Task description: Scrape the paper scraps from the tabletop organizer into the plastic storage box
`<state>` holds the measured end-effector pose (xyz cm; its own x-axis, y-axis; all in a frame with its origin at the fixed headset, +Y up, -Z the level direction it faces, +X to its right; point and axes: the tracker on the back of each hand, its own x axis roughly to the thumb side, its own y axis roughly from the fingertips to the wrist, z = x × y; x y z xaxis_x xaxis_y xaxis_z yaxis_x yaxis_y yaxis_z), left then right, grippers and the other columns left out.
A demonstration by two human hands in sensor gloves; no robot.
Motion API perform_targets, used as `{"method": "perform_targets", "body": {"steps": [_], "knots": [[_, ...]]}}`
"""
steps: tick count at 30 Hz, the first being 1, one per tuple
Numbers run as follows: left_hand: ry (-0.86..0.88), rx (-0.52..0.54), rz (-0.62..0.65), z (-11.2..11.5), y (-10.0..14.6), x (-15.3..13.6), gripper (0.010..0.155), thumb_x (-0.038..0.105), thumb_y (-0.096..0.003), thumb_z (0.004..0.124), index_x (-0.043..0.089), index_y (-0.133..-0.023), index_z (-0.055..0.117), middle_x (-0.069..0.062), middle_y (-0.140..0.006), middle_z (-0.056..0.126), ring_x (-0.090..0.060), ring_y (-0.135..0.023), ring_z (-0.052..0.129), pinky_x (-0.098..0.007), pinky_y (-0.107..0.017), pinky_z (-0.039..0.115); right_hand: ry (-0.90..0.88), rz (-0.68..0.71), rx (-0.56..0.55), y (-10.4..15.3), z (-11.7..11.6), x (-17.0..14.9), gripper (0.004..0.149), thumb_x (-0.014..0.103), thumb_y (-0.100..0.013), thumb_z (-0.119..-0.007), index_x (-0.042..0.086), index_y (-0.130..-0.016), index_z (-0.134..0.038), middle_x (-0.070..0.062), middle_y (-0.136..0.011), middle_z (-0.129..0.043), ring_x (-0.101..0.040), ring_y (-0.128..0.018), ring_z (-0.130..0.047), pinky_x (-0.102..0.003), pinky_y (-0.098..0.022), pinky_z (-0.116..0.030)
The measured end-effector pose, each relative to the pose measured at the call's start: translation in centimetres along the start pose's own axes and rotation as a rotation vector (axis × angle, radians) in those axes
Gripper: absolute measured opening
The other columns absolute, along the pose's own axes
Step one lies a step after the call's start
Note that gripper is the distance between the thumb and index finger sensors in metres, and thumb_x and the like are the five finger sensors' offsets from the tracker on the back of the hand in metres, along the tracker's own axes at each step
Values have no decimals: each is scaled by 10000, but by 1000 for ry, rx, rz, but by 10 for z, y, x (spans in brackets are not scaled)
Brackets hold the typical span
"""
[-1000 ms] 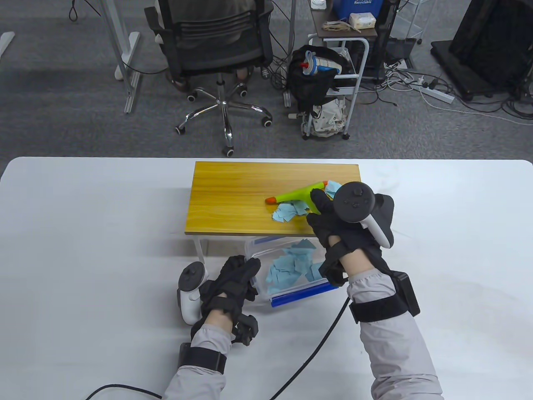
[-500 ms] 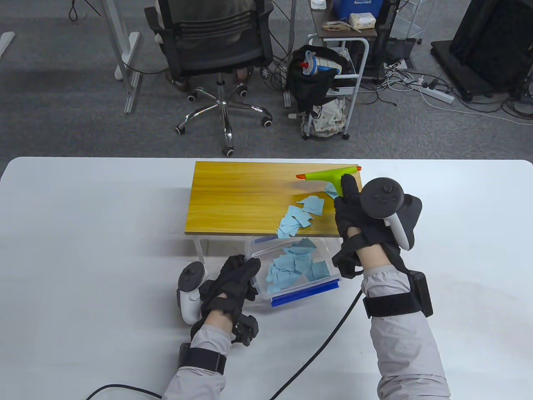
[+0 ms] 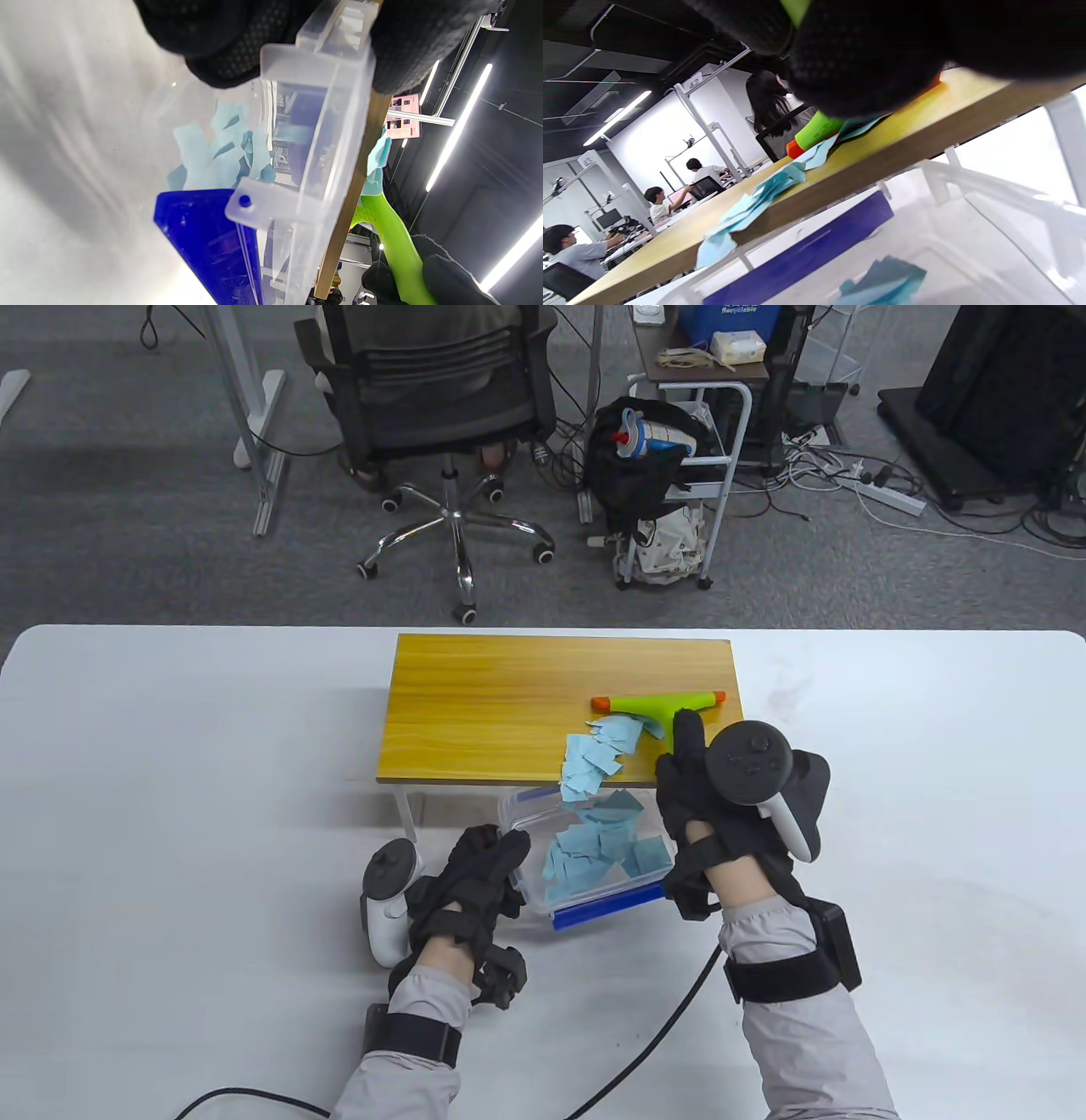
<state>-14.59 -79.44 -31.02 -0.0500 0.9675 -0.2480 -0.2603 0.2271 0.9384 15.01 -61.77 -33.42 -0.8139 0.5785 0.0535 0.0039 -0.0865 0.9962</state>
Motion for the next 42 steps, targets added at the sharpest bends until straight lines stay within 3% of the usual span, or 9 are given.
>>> {"method": "perform_targets", "body": {"steps": [13, 20, 24, 33, 37, 42], "knots": [[31, 37, 10, -9, 2, 0, 723, 553, -588, 793, 121, -986, 372, -47, -739, 703, -208, -525, 852, -282, -368, 798, -103, 76, 50, 45, -12, -5, 579, 291, -523, -793, 109, -1030, -582, -370, -707, -827, -282, -191, -1007, -429, -120, -889], [33, 53, 18, -11, 4, 1, 722, 548, -585, 799, 117, -983, 378, -52, -734, 707, -213, -518, 854, -287, -362, 798, -131, 113, 109, 72, 9, -7, 565, 287, -498, -831, 124, -1011, -658, -359, -665, -874, -280, -157, -1008, -430, -94, -890], [27, 62, 17, -13, 5, 0, 722, 544, -583, 802, 116, -982, 381, -55, -732, 708, -216, -516, 853, -289, -359, 798, -135, 135, 73, 83, 27, -11, 556, 285, -485, -840, 87, -988, -713, -361, -634, -903, -254, -128, -1006, -414, -75, -891], [2, 75, 7, -16, 10, 0, 720, 538, -582, 807, 109, -980, 387, -60, -728, 711, -222, -510, 854, -294, -354, 797, -273, 74, -64, 89, 49, -49, 580, 284, -502, -823, 61, -1010, -653, -364, -673, -873, -274, -184, -1003, -434, -119, -887], [-26, 102, -7, -20, 17, 1, 720, 534, -578, 812, 103, -978, 394, -67, -721, 715, -227, -501, 856, -298, -345, 798, -316, 26, -253, 86, 56, -76, 591, 287, -513, -808, 68, -1026, -610, -358, -706, -849, -281, -220, -1001, -444, -150, -883], [-53, 130, -26, -26, 24, 3, 719, 527, -574, 820, 96, -974, 406, -73, -711, 723, -232, -488, 860, -301, -333, 799, -359, -56, -409, 76, 42, -129, 595, 288, -523, -790, 81, -1036, -571, -356, -734, -818, -292, -261, -993, -457, -184, -876]]}}
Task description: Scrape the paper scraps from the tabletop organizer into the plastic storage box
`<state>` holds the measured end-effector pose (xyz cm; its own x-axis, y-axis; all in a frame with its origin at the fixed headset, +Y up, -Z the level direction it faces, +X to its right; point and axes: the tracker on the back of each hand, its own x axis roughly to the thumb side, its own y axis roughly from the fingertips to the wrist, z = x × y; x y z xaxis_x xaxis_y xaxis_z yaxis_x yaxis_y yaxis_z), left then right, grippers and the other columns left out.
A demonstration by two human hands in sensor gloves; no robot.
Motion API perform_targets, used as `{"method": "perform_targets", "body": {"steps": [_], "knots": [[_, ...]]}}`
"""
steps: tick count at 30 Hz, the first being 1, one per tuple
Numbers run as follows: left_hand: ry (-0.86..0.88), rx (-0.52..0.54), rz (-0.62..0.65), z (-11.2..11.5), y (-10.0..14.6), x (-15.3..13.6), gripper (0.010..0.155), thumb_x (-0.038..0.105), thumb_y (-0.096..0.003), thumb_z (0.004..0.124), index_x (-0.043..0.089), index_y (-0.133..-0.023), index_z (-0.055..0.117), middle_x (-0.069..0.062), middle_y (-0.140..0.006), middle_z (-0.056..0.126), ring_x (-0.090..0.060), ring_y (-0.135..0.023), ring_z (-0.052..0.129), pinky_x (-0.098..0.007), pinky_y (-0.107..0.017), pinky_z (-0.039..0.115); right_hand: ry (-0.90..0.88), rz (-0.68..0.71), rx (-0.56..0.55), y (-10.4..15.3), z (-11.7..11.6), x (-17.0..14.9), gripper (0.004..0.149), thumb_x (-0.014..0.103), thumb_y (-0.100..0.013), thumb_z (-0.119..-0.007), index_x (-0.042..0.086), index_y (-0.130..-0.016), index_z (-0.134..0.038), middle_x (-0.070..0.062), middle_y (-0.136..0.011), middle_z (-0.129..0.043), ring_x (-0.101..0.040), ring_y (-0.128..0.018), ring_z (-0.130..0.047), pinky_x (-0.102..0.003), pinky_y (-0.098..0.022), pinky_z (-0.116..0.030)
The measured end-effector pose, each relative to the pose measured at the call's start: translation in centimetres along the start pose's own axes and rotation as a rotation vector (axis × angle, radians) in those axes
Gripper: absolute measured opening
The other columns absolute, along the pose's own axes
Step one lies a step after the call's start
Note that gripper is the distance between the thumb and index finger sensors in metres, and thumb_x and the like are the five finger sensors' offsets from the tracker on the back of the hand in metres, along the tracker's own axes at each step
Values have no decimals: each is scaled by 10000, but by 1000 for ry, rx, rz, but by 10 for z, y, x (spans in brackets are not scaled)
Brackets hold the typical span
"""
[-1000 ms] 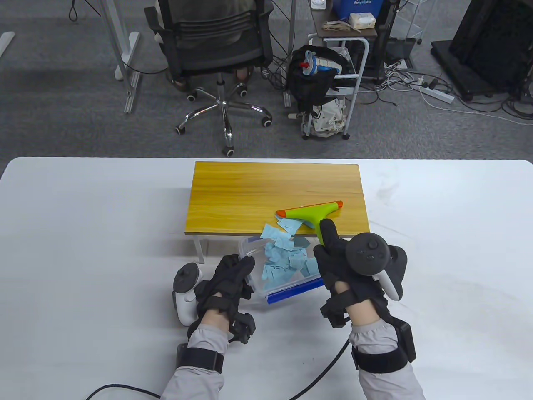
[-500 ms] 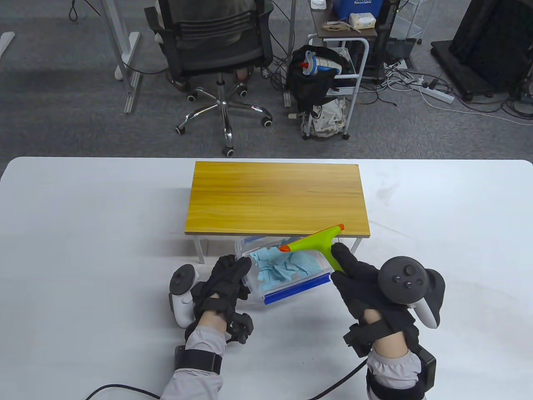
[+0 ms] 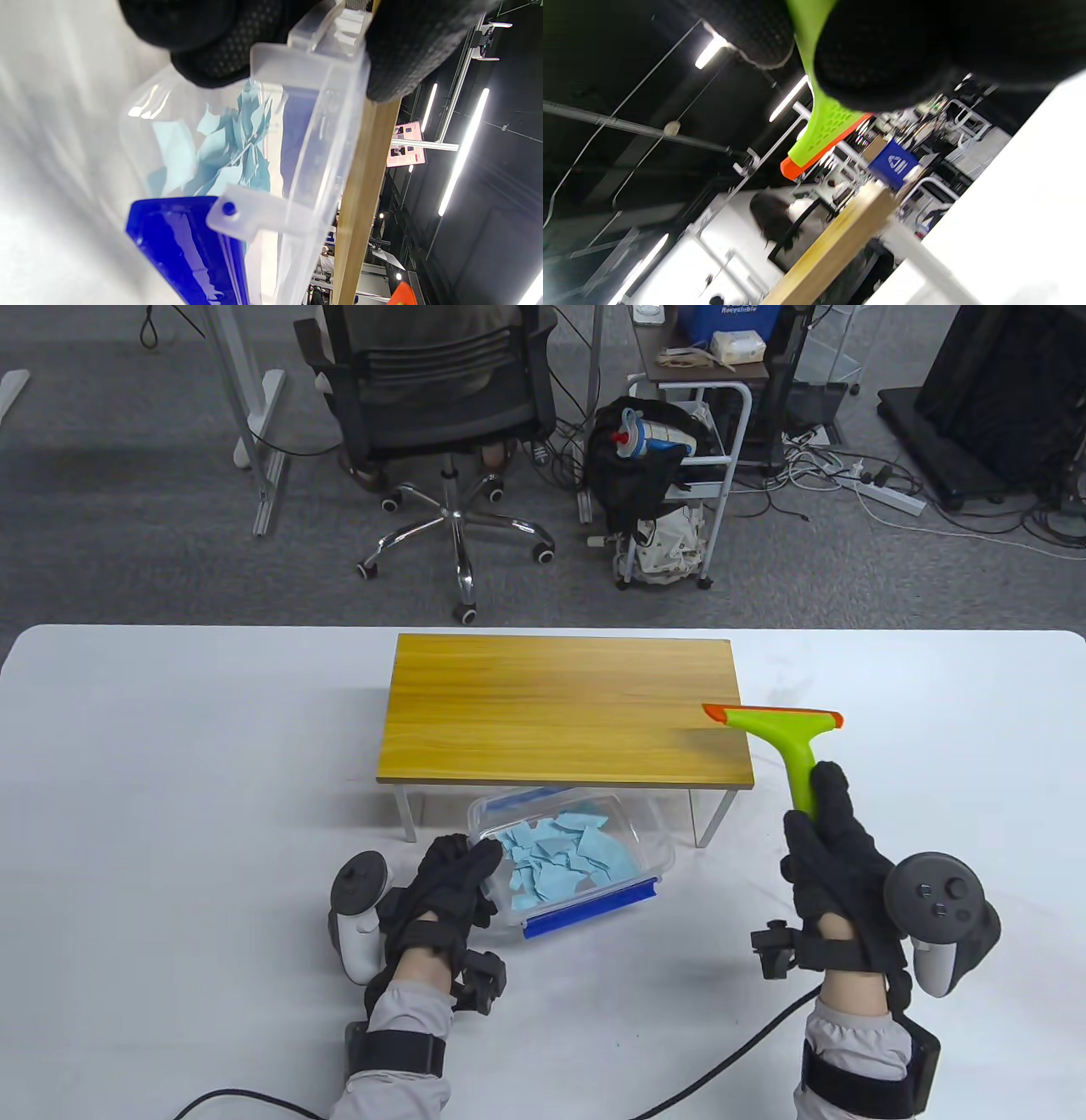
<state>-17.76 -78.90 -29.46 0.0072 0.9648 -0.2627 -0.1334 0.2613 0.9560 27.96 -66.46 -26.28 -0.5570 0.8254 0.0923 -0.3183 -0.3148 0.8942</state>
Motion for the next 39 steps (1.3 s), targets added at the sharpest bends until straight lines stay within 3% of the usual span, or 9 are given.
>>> {"method": "perform_targets", "body": {"steps": [7, 15, 21, 24, 28, 32, 39], "knots": [[-13, 17, -45, -17, 12, 6, 716, 514, -564, 839, 76, -966, 440, -88, -686, 744, -241, -455, 872, -306, -302, 805, -10, -151, -47, -5, -12, -58, 595, 278, -523, -787, 68, -1033, -563, -368, -731, -803, -306, -270, -988, -469, -188, -871], [-38, -49, -17, -43, 29, 26, 712, 513, -530, 886, 52, -940, 530, -91, -616, 804, -232, -365, 902, -291, -224, 817, -62, -172, -53, -6, -10, -62, 594, 278, -522, -788, 67, -1031, -568, -368, -730, -806, -308, -273, -990, -470, -189, -872], [31, -189, 127, -47, 42, 50, 707, 532, -509, 895, 46, -920, 588, -72, -571, 843, -204, -309, 926, -262, -178, 831, -97, -174, -69, -6, -3, -63, 593, 278, -522, -788, 63, -1030, -570, -368, -728, -807, -307, -270, -992, -469, -188, -873], [77, -209, 214, -44, 50, 67, 705, 546, -515, 885, 52, -921, 588, -57, -573, 846, -188, -310, 931, -246, -178, 836, -105, -172, -74, -6, 0, -63, 594, 280, -521, -789, 62, -1030, -572, -368, -726, -809, -307, -271, -991, -468, -188, -874], [133, -141, 315, -51, 60, 91, 706, 564, -552, 846, 73, -949, 531, -39, -623, 817, -172, -369, 924, -234, -231, 839, -124, -178, -78, -5, 2, -64, 593, 280, -522, -789, 63, -1029, -573, -370, -725, -809, -307, -270, -992, -469, -187, -874], [207, 19, 401, -69, 70, 113, 708, 574, -585, 802, 100, -977, 451, -24, -687, 767, -170, -451, 900, -239, -304, 829, -135, -182, -88, -5, 5, -66, 592, 281, -522, -789, 61, -1028, -575, -369, -724, -811, -304, -268, -995, -467, -187, -875], [356, 317, 443, -111, 81, 112, 709, 575, -609, 746, 152, -1000, 333, -12, -781, 678, -191, -586, 842, -274, -425, 796, -124, -191, -103, -3, 8, -67, 591, 281, -523, -787, 59, -1028, -575, -369, -722, -812, -306, -270, -994, -467, -187, -876]]}}
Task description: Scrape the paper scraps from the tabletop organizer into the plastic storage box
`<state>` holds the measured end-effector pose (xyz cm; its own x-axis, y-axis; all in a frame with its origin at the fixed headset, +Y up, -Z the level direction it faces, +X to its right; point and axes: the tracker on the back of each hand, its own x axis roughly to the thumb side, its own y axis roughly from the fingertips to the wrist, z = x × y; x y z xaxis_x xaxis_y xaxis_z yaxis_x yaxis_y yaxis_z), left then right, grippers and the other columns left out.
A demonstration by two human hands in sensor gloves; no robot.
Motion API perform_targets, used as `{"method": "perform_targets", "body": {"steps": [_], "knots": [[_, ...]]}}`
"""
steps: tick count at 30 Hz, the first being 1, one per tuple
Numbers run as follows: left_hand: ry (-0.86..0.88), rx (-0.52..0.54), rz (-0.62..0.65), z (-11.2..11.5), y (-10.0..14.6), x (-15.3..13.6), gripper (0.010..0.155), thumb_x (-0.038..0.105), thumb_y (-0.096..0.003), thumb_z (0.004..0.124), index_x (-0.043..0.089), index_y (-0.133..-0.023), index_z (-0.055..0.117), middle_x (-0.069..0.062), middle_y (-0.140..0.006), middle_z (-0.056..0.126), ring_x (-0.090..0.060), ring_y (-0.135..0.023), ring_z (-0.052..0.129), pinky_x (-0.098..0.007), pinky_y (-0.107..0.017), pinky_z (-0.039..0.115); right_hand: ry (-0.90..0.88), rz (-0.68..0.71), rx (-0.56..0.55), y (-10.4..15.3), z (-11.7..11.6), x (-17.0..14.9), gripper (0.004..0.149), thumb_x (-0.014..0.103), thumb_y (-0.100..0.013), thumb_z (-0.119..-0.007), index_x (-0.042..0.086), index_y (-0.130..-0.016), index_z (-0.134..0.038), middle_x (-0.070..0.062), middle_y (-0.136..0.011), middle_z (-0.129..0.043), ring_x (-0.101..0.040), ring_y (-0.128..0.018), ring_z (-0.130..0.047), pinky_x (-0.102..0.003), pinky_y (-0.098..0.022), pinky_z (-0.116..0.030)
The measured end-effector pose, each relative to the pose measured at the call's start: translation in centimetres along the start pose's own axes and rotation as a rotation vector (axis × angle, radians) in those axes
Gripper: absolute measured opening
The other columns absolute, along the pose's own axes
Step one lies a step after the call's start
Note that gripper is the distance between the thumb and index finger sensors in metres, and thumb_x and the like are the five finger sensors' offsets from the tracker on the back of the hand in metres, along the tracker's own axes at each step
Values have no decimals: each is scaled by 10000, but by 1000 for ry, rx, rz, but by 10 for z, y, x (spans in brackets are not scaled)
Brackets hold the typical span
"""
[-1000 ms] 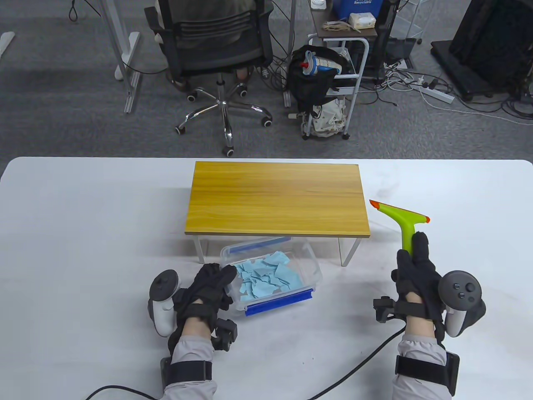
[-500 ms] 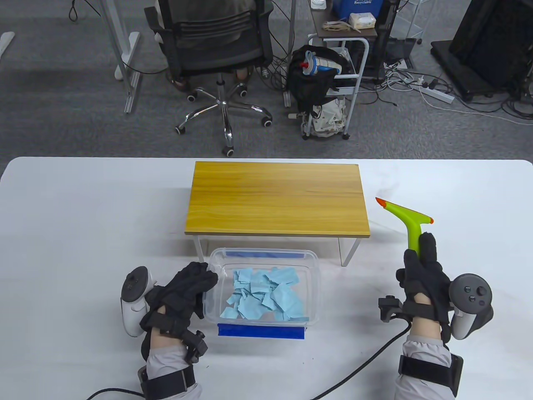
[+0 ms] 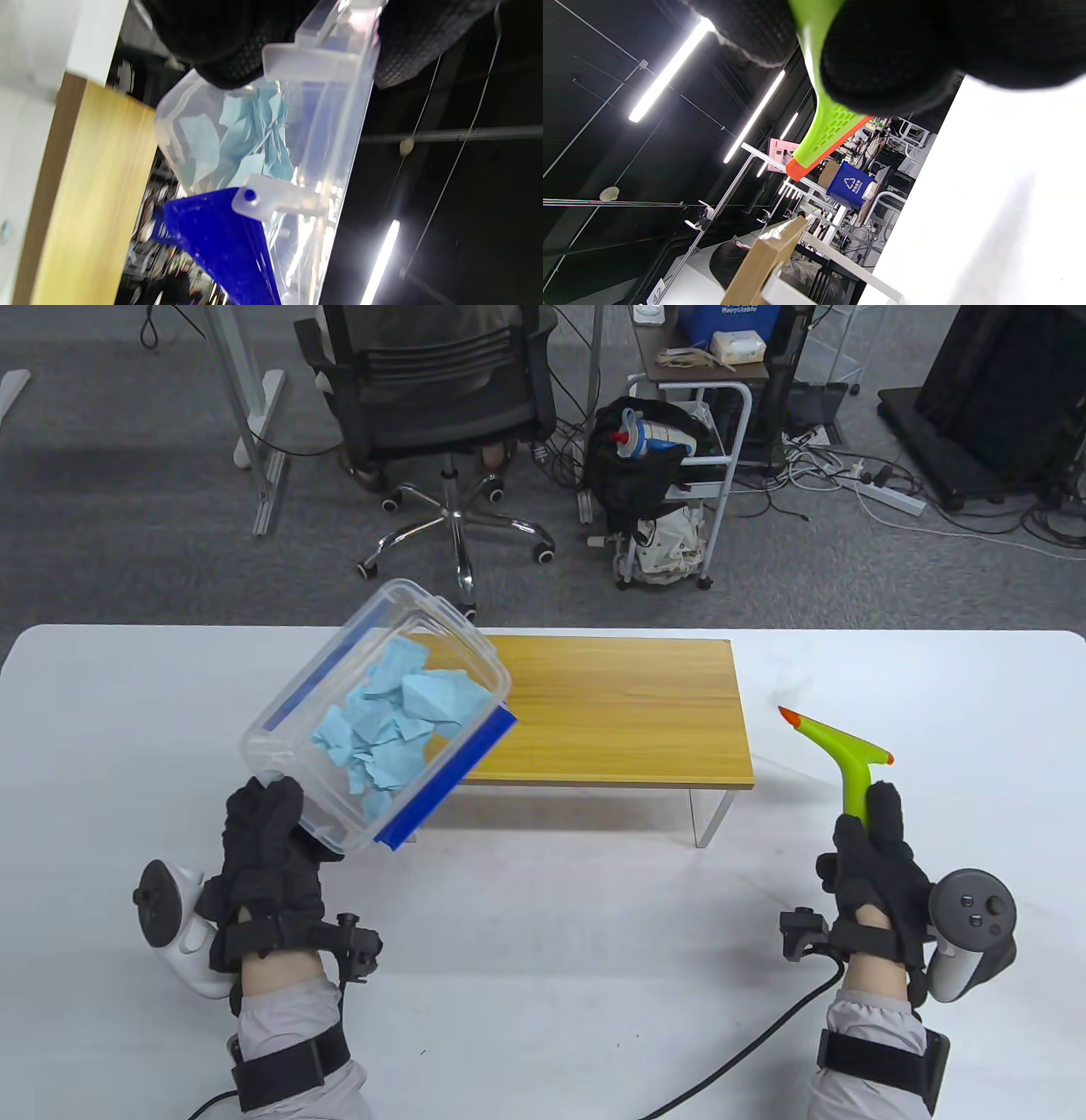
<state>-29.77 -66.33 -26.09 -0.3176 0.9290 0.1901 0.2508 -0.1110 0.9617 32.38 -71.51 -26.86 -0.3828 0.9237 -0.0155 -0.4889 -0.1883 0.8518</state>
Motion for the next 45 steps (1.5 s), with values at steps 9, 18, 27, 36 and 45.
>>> {"method": "perform_targets", "body": {"steps": [9, 18, 27, 36, 45], "knots": [[173, 276, -77, -43, -6, -43, 703, 521, -620, 732, 174, -974, 233, -26, -865, 549, -263, -759, 726, -363, -571, 726, 13, -1, -1, 0, -1, 0, 590, 282, -521, -787, 58, -1025, -578, -369, -721, -812, -304, -269, -996, -467, -186, -876], [80, 458, -339, -77, -12, -91, 701, 494, -626, 732, 147, -959, 222, -53, -871, 527, -292, -778, 709, -391, -585, 722, 24, -8, -2, 0, -2, -1, 588, 281, -522, -786, 57, -1026, -579, -370, -721, -812, -306, -272, -995, -468, -187, -876], [81, 541, -501, -93, -6, -123, 699, 494, -628, 733, 128, -960, 238, -67, -876, 544, -297, -781, 735, -392, -588, 747, 17, 2, -4, -1, -4, 0, 587, 281, -524, -785, 58, -1026, -580, -370, -724, -811, -312, -276, -992, -470, -189, -875], [155, 457, -577, -99, 4, -125, 841, 545, -647, 609, 117, -995, -25, -243, -1045, 162, -482, -987, 410, -562, -709, 545, 15, 3, -2, -2, -7, 1, 586, 281, -525, -784, 56, -1026, -580, -371, -723, -811, -308, -274, -995, -469, -189, -875], [-386, 272, -211, -47, -4, -66, 887, 562, -650, 600, 153, -968, -121, -248, -1019, -109, -545, -987, 109, -634, -732, 375, 41, 5, 7, -2, -11, 0, 585, 282, -523, -784, 53, -1023, -585, -372, -721, -812, -310, -272, -996, -469, -187, -877]]}}
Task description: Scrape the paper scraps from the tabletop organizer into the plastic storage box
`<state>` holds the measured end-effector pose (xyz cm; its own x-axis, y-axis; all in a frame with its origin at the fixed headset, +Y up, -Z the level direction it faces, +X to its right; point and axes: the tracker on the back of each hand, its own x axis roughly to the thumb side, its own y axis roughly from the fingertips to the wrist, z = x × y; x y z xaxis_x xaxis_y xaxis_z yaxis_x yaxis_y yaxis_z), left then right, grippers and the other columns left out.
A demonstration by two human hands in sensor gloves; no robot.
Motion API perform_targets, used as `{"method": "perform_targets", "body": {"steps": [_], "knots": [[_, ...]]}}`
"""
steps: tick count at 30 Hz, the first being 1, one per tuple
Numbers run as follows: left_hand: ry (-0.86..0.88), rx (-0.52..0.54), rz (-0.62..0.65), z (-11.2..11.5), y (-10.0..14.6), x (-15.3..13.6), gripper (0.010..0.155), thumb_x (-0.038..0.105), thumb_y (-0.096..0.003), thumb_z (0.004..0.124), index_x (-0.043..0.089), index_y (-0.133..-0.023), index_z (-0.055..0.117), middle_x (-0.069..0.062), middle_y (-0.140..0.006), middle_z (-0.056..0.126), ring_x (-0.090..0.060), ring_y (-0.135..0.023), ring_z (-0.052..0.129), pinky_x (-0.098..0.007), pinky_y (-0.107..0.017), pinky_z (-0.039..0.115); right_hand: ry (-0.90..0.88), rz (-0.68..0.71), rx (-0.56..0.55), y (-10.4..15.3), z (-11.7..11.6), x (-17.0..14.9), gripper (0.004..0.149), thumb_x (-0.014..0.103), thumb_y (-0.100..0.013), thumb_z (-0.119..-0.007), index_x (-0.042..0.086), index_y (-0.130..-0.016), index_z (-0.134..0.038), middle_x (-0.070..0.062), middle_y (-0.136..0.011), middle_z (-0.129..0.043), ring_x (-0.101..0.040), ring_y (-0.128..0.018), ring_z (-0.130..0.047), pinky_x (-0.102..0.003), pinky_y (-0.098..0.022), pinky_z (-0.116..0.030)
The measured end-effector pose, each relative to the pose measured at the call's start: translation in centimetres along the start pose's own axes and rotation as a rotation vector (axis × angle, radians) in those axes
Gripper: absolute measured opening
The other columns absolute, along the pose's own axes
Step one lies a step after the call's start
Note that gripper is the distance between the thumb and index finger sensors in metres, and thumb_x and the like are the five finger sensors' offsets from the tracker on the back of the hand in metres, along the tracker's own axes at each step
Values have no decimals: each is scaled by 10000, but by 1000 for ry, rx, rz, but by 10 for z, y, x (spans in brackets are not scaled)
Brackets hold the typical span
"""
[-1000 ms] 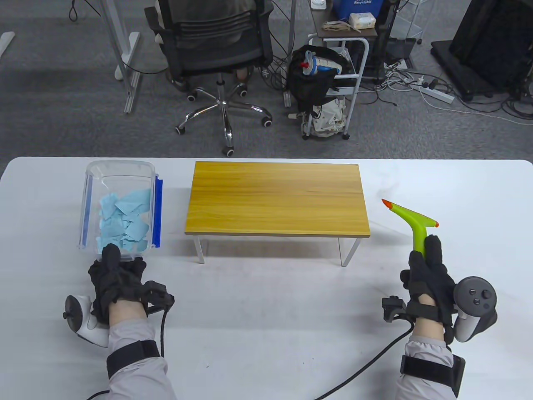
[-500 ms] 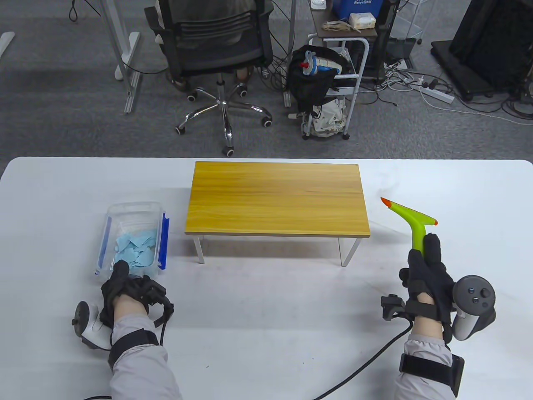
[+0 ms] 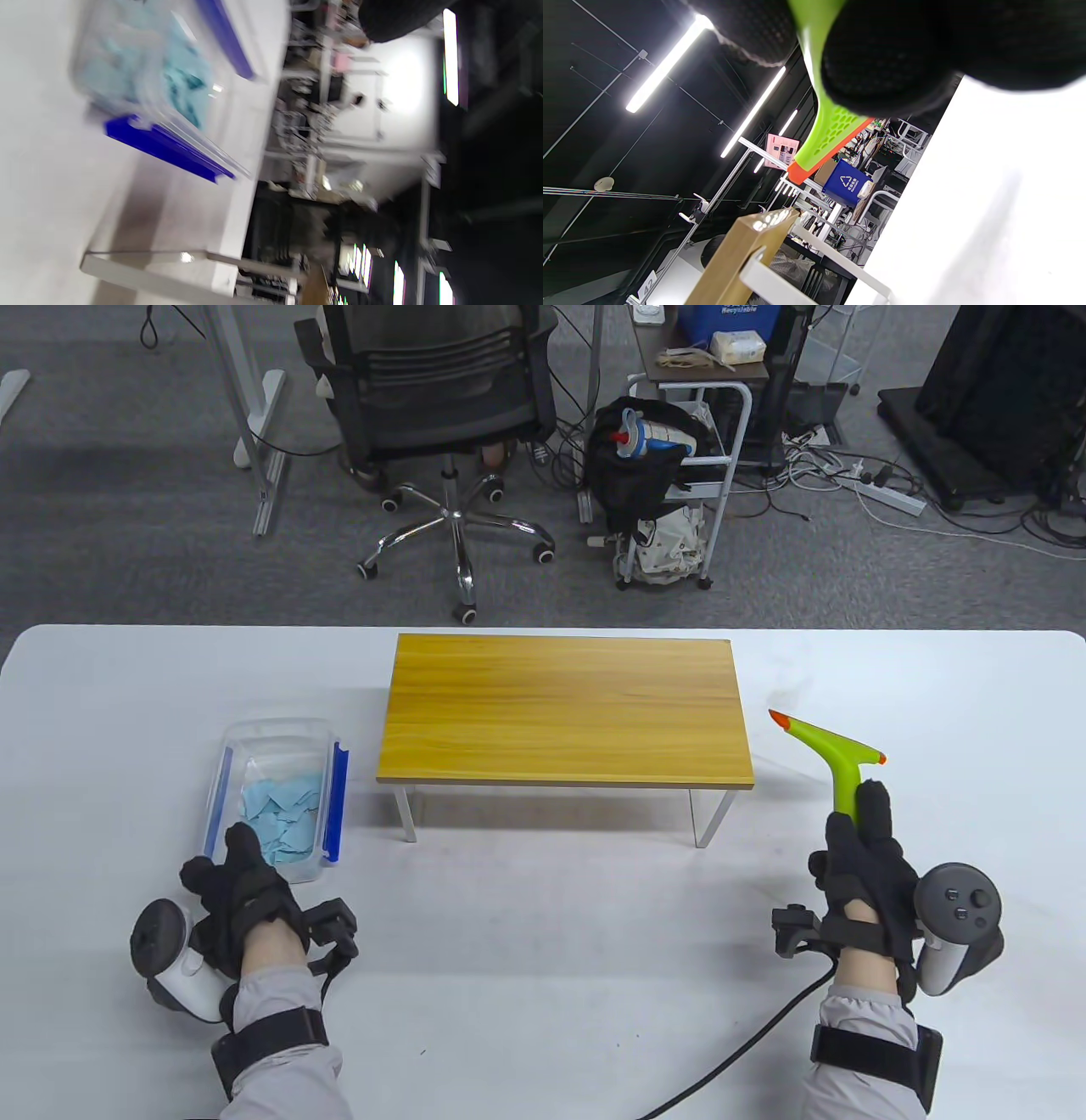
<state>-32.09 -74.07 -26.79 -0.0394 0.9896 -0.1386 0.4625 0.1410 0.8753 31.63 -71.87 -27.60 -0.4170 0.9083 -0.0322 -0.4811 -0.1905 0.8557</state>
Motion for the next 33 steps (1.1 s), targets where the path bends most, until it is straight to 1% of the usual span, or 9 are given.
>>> {"method": "perform_targets", "body": {"steps": [3, 6, 9, 11, 14, 18, 23, 27, 33], "knots": [[-247, -169, 211, 38, 20, 28, 895, 564, -647, 634, 167, -993, -89, -236, -1041, -88, -546, -993, 106, -648, -728, 369, 16, 1, 8, 0, -2, -1, 584, 282, -523, -784, 52, -1022, -587, -372, -721, -813, -308, -272, -997, -469, -187, -877], [-489, -348, 406, 81, 51, 43, 905, 570, -627, 685, 203, -1030, -37, -214, -1069, -79, -551, -996, 63, -687, -717, 322, 33, -1, 11, 0, -3, -2, 584, 281, -523, -785, 51, -1022, -587, -372, -721, -813, -312, -273, -996, -471, -189, -876], [-714, -456, 547, 115, 80, 40, 912, 569, -596, 738, 243, -1062, 25, -188, -1096, -74, -547, -1004, 3, -731, -704, 238, 58, -8, 13, 0, -4, -4, 584, 281, -523, -785, 51, -1022, -588, -372, -722, -811, -313, -276, -995, -473, -190, -875], [-878, -474, 620, 128, 89, 29, 899, 586, -578, 746, 265, -1075, 68, -176, -1109, -64, -537, -1012, 0, -736, -703, 222, 73, -9, 12, 1, -4, -5, 582, 281, -523, -785, 52, -1022, -588, -373, -723, -811, -314, -276, -996, -474, -192, -875], [-1081, -486, 625, 135, 86, -3, 893, 590, -563, 750, 267, -1079, 98, -176, -1111, -41, -534, -1012, 19, -730, -701, 237, 105, -9, 13, 2, -6, -7, 583, 281, -522, -785, 53, -1021, -589, -373, -724, -810, -318, -281, -995, -476, -194, -875], [-1126, -604, 465, 134, 78, -28, 877, 574, -558, 758, 261, -1084, 130, -185, -1113, -22, -539, -1008, 23, -734, -695, 223, 145, -23, 16, 1, -11, -14, 582, 277, -523, -785, 54, -1022, -587, -375, -729, -805, -327, -291, -992, -484, -202, -872], [-1163, -557, 415, 130, 68, -30, 845, 558, -558, 758, 246, -1093, 184, -196, -1125, 35, -549, -1013, 71, -735, -689, 219, 208, -25, 4, 1, -20, -25, 579, 272, -524, -782, 63, -1025, -580, -372, -745, -794, -338, -314, -989, -498, -224, -865], [-1139, -560, 402, 126, 65, -27, 828, 554, -557, 760, 232, -1102, 226, -203, -1129, 55, -554, -1013, 82, -736, -687, 217, 246, -48, 10, -3, -27, -34, 575, 257, -532, -771, 70, -1033, -560, -382, -771, -764, -368, -352, -971, -525, -254, -846], [-1111, -540, 402, 121, 61, -20, 817, 552, -559, 759, 227, -1105, 245, -210, -1134, 80, -554, -1014, 79, -735, -688, 213, 319, -109, 12, -25, -35, -39, 573, 258, -542, -757, 89, -1043, -536, -375, -799, -742, -375, -384, -960, -534, -286, -834]]}}
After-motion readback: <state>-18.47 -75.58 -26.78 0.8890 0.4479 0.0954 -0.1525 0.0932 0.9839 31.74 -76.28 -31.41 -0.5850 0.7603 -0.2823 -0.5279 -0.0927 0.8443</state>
